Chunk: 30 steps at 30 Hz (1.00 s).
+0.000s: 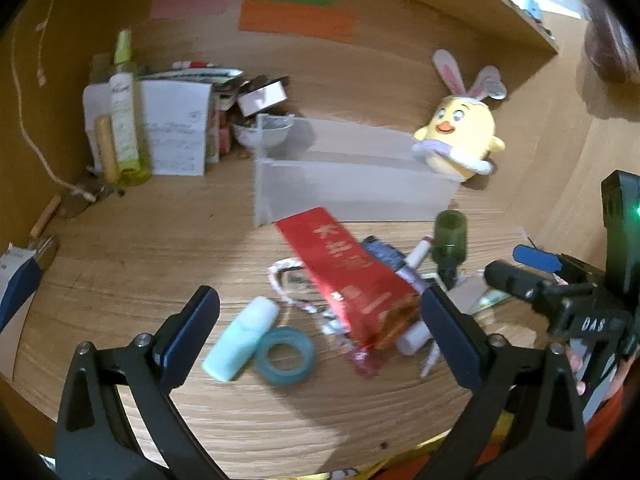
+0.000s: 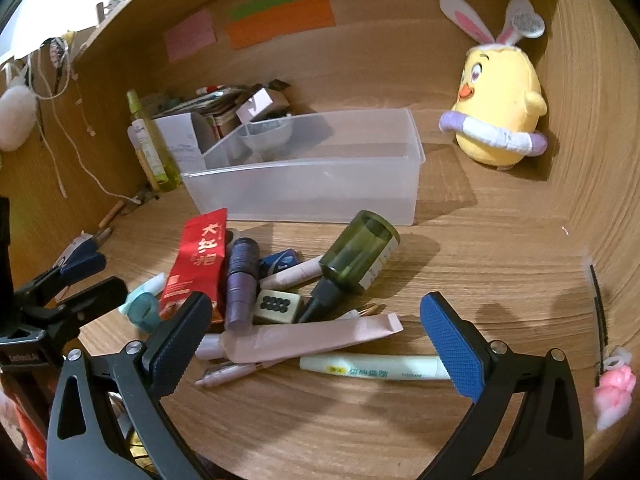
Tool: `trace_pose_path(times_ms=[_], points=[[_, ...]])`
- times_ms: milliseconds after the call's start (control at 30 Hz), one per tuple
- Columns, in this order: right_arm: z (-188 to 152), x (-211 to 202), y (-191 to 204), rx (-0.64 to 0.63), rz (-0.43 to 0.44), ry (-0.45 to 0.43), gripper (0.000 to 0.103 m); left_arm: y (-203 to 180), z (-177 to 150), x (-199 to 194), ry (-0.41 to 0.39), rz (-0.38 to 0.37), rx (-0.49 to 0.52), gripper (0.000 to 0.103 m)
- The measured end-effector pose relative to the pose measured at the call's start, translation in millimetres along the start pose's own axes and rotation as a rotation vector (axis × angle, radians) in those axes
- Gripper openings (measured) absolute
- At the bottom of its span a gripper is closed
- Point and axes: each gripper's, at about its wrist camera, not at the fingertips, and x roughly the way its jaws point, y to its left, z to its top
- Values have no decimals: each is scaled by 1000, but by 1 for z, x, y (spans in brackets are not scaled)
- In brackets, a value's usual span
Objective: Organize objects
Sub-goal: 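Grasp the light blue stick with the left tool while the right tool grasps the green glass bottle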
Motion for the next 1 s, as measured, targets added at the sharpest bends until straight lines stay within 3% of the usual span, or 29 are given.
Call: trace_pose_path(times_ms=[67,200,433,667,1000], points=[[3,6,-7,18,-2,13,102,9,-1,4,25,7,-13,81],[8,16,-17,45,-5,37,98,28,-3,10,58,30,-46,78],[21,31,-38,110,4,84,83,60,-14,15,131,55,-80,60],[28,52,-43,118,1,146,67,74,-26,14,177,56,-78,60],[32,72,-29,84,-7,169,63,62,-21,30,196,42,-12,60]])
